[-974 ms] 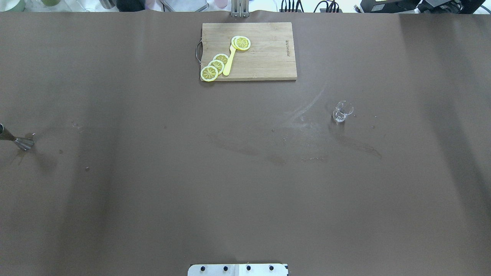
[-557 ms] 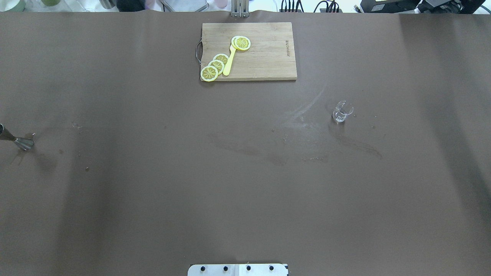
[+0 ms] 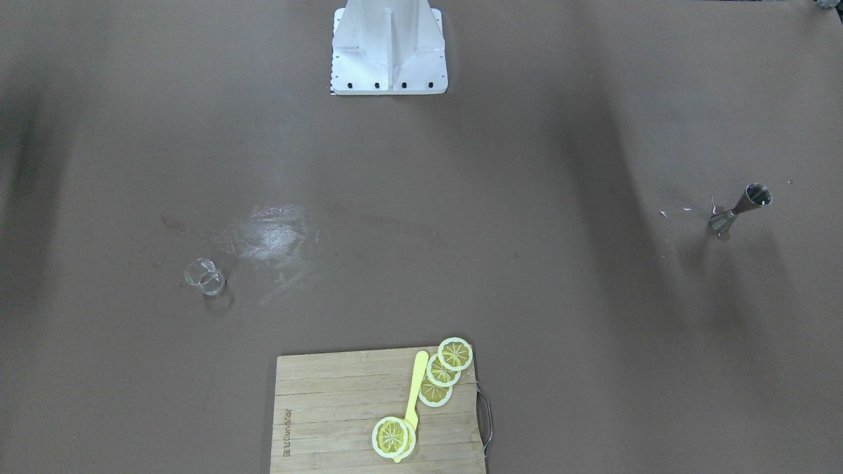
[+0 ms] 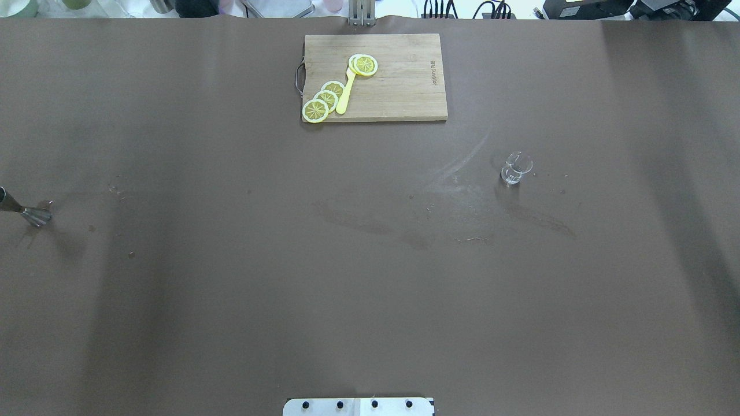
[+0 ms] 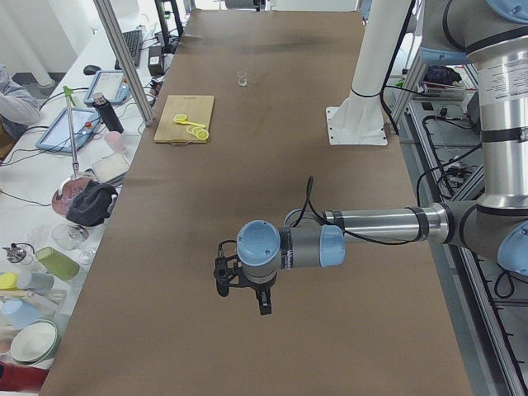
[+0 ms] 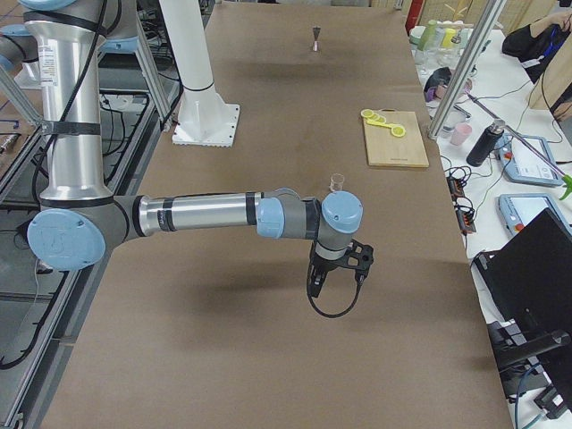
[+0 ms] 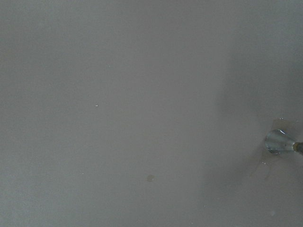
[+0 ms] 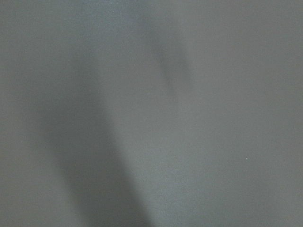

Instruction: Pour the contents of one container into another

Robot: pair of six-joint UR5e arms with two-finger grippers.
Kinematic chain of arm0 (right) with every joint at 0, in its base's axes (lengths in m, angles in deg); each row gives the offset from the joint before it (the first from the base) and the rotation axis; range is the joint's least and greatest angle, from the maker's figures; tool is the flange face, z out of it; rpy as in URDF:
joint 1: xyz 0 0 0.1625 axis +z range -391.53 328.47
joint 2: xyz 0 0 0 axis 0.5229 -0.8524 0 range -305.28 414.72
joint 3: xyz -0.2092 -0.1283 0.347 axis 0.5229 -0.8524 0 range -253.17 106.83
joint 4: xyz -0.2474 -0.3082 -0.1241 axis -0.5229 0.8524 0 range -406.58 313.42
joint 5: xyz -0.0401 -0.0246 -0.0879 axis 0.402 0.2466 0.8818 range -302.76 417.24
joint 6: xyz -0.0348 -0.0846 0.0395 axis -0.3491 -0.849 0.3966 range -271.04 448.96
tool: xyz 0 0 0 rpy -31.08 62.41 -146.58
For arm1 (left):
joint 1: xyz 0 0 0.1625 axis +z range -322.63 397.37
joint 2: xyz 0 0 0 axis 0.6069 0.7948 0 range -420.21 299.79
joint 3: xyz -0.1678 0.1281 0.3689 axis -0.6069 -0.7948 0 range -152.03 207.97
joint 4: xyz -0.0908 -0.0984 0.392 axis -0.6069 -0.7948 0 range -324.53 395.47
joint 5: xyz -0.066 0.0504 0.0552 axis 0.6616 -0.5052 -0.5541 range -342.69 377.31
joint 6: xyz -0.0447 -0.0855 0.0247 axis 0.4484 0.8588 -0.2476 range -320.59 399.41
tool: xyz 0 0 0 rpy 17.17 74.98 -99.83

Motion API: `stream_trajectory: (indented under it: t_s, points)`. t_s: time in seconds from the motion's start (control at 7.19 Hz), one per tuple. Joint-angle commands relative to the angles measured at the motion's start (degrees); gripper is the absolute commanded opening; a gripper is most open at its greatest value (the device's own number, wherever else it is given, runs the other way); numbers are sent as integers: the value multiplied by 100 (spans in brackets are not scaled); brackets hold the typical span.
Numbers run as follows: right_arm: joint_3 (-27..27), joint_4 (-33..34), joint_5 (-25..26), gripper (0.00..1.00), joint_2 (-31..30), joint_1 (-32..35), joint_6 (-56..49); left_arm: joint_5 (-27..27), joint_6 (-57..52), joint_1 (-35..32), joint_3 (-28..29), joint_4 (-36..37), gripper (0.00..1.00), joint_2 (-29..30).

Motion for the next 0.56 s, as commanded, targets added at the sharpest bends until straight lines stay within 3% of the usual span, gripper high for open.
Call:
stream_trajectory:
  t_s: [0.0, 0.42]
  points:
    - [0, -12, 1, 100, -4, 0, -3, -21, 0, 14, 4, 0, 98, 15]
    - [8, -4, 1, 100, -4, 0, -3, -29, 0, 5, -5, 0, 98, 6]
